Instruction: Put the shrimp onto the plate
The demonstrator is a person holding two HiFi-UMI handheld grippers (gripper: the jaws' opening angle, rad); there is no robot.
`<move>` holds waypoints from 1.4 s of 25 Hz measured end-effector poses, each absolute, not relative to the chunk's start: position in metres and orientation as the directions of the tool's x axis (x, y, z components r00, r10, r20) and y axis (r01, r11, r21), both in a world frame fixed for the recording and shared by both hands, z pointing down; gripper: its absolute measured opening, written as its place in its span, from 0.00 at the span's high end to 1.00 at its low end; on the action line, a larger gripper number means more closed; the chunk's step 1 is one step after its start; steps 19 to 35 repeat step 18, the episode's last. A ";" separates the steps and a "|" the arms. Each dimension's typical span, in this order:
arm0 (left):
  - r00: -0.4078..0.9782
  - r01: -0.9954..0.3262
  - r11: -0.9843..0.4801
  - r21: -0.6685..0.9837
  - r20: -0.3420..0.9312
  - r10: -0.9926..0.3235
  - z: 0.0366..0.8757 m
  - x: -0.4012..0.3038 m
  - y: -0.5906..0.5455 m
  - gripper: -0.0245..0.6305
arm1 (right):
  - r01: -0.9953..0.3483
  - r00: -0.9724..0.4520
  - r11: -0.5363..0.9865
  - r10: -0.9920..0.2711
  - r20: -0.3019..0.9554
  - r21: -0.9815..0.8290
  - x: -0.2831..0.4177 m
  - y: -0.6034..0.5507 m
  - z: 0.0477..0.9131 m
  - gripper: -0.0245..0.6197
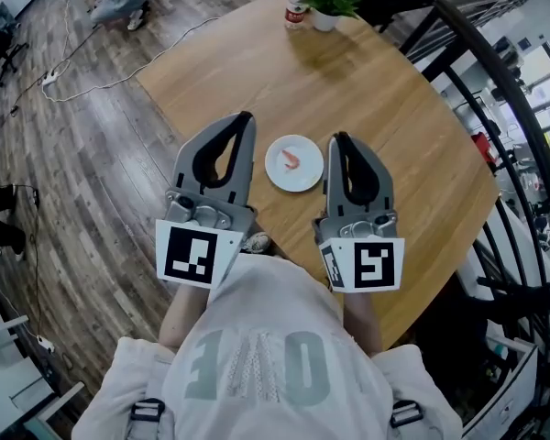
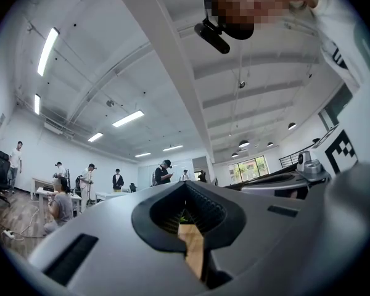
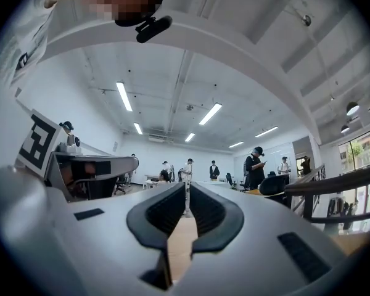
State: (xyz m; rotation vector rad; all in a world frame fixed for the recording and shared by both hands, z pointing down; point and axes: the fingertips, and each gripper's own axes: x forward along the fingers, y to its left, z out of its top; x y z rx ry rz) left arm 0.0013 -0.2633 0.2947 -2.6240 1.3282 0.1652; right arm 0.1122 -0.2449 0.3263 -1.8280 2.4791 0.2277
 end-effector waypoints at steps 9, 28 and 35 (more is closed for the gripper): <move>0.613 -0.790 -0.600 -0.130 -0.179 -0.769 0.293 0.012 -0.262 0.95 | -0.958 -0.285 0.275 -0.948 -0.144 0.084 0.120 -0.242 0.320 0.91; 0.606 -0.795 -0.592 -0.133 -0.176 -0.776 0.296 0.012 -0.262 0.95 | -0.962 -0.272 0.266 -0.953 -0.131 0.063 0.127 -0.243 0.325 0.91; 0.606 -0.795 -0.592 -0.133 -0.176 -0.776 0.296 0.012 -0.262 0.95 | -0.962 -0.272 0.266 -0.953 -0.131 0.063 0.127 -0.243 0.325 0.91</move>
